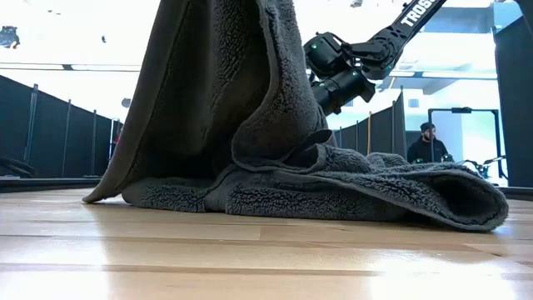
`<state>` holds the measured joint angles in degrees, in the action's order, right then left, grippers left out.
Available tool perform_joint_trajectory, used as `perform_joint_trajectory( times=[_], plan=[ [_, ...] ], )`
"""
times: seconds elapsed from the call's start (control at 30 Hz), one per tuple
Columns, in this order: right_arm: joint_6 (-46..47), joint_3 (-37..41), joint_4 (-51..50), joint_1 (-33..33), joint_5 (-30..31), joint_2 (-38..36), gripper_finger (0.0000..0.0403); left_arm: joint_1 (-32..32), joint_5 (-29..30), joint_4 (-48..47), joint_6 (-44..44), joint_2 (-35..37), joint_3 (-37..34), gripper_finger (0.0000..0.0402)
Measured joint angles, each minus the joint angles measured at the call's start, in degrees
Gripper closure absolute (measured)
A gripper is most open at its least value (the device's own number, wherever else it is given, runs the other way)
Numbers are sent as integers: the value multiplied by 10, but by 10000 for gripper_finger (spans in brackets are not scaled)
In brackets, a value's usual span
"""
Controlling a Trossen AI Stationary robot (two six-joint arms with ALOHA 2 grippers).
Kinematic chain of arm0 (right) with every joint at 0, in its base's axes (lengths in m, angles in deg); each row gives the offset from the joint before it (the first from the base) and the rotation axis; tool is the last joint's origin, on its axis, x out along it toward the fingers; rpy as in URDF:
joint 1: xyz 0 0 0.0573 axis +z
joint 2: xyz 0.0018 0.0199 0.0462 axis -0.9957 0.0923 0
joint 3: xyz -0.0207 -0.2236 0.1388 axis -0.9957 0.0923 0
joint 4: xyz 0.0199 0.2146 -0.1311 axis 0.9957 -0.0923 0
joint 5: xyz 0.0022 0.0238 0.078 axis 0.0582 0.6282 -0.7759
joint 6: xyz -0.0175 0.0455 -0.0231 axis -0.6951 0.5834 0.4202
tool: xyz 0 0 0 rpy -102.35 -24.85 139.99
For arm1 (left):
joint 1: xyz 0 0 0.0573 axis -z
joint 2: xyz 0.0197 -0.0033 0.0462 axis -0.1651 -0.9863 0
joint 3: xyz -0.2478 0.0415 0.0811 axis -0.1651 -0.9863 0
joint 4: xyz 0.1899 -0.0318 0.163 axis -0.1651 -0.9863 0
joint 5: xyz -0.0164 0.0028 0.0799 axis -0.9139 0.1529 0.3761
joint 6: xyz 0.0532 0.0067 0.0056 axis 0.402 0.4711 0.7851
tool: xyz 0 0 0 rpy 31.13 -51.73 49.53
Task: Roll towel
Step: Roll the black towel
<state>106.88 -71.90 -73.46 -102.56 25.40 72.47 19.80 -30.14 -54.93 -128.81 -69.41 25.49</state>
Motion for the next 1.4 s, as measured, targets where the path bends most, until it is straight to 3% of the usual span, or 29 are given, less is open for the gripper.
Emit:
perform_joint_trajectory(
  times=[0.47, 0.9, 1.2, 1.3, 1.4],
  plan=[
    [-54, 0, -80, -7, 35, 1, 272, 4, 0, -1, -1, 0, 0, 402],
    [-14, 0, -47, 27, 17, 1, 272, 4, 0, -9, -2, 0, 0, 402],
    [6, 0, -32, 7, 18, 1, 272, 4, 0, -12, -13, 0, 0, 402],
    [-34, 0, -27, -5, 18, 1, 272, 4, 0, -13, -12, 0, 0, 402],
    [-152, 0, -35, -15, 8, -7, 272, 4, 0, -24, -6, 0, 0, 402]
  ],
)
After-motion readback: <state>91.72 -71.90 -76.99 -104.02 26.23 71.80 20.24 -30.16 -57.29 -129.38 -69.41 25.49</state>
